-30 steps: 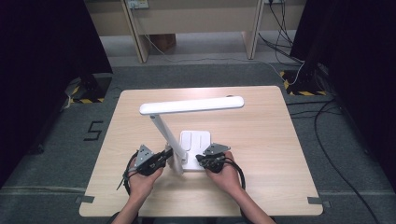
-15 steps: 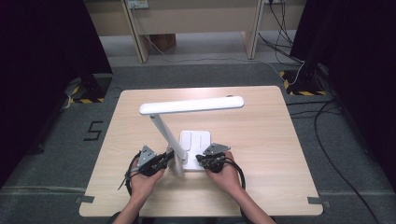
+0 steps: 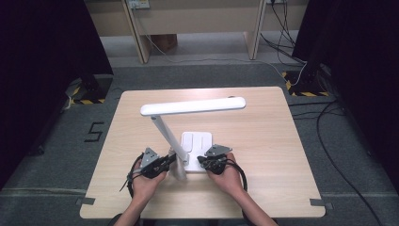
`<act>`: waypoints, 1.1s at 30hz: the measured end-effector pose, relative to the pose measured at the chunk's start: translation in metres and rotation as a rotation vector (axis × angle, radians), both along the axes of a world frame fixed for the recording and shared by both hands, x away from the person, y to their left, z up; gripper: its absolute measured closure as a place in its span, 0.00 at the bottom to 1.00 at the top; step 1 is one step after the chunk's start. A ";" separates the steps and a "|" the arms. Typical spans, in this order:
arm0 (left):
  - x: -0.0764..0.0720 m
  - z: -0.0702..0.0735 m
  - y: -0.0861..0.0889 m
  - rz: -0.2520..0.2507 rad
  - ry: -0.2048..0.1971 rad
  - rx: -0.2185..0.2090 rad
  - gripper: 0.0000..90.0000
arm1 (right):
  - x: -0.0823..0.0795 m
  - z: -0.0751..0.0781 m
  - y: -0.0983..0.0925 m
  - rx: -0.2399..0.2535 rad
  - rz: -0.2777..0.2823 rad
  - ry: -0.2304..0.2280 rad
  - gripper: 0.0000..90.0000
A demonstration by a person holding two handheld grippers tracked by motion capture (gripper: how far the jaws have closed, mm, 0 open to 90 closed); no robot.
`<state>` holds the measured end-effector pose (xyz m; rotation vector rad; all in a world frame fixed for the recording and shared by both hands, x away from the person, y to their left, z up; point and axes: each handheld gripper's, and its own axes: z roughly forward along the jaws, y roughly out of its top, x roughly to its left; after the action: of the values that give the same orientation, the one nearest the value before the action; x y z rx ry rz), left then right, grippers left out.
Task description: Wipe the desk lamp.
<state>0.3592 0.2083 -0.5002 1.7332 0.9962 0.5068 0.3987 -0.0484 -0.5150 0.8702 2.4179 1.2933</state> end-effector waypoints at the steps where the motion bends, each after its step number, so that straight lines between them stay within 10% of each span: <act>1: 0.000 0.000 0.000 -0.001 0.002 0.001 0.94 | 0.000 0.000 0.000 0.000 0.000 0.000 1.00; 22: -0.020 0.009 0.003 -0.053 0.051 0.021 0.94 | 0.001 0.001 0.001 -0.009 0.000 0.010 1.00; 29: -0.038 0.015 0.006 -0.078 0.047 0.006 0.94 | 0.001 0.009 0.000 -0.064 0.008 0.025 0.79; 33: -0.043 0.020 0.004 -0.094 0.032 0.002 0.94 | -0.002 0.020 -0.006 0.005 0.017 0.033 0.72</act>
<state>0.3157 0.2119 -0.4803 1.7857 0.9322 0.4211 0.3964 -0.0545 -0.4945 0.8810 2.4532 1.3014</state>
